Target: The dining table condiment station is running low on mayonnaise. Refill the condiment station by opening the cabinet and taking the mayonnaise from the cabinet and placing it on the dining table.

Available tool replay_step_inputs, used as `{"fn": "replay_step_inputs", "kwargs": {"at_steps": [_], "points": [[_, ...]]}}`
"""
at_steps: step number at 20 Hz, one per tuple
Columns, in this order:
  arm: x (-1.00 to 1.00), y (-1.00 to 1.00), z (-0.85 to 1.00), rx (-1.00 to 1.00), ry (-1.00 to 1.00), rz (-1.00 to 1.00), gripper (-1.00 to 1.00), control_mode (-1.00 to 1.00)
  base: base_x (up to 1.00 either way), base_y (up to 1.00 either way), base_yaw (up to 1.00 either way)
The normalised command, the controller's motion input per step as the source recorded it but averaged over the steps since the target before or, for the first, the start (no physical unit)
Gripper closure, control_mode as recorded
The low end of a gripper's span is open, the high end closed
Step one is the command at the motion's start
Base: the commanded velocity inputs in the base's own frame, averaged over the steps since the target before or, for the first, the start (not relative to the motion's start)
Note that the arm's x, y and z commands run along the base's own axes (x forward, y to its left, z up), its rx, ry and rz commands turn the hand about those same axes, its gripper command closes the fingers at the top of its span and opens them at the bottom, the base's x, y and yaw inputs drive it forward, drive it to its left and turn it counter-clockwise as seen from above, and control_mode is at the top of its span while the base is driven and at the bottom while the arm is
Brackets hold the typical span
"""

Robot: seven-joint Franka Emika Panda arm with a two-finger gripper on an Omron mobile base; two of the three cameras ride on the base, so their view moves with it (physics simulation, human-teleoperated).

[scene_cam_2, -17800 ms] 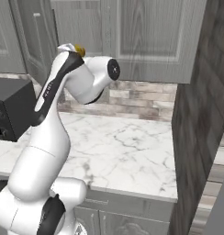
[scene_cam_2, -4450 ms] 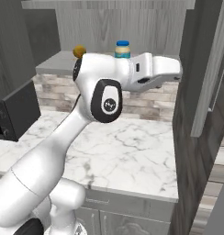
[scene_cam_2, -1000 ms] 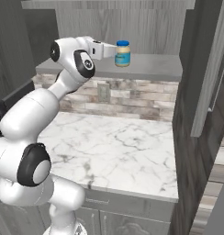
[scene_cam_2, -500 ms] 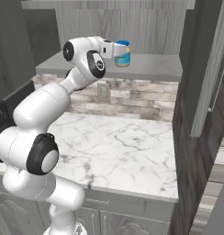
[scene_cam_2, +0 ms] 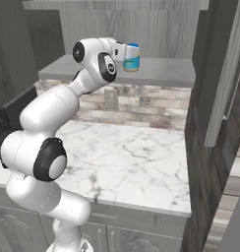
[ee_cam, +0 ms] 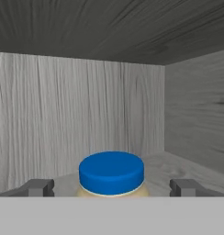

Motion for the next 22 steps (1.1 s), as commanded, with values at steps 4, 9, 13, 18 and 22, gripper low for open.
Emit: {"fn": "replay_step_inputs", "kwargs": {"at_steps": [4,9,13,18,22], "points": [[0.05,-0.08,0.0,0.0,0.0,0.0,-1.0,-1.0,0.0,0.0,0.0],[0.23,0.0,0.0,0.0,0.0,0.01,-1.0,-1.0,0.0,0.0,0.0],[0.2,-0.04,-0.02,0.0,0.0,0.01,-1.0,-1.0,0.0,0.0,0.0],[0.03,-0.2,-0.08,0.0,0.0,0.0,-1.0,-1.0,0.0,0.0,0.0],[0.0,-0.16,-0.1,0.0,0.0,0.0,-1.0,-1.0,0.0,0.0,0.0]]}}
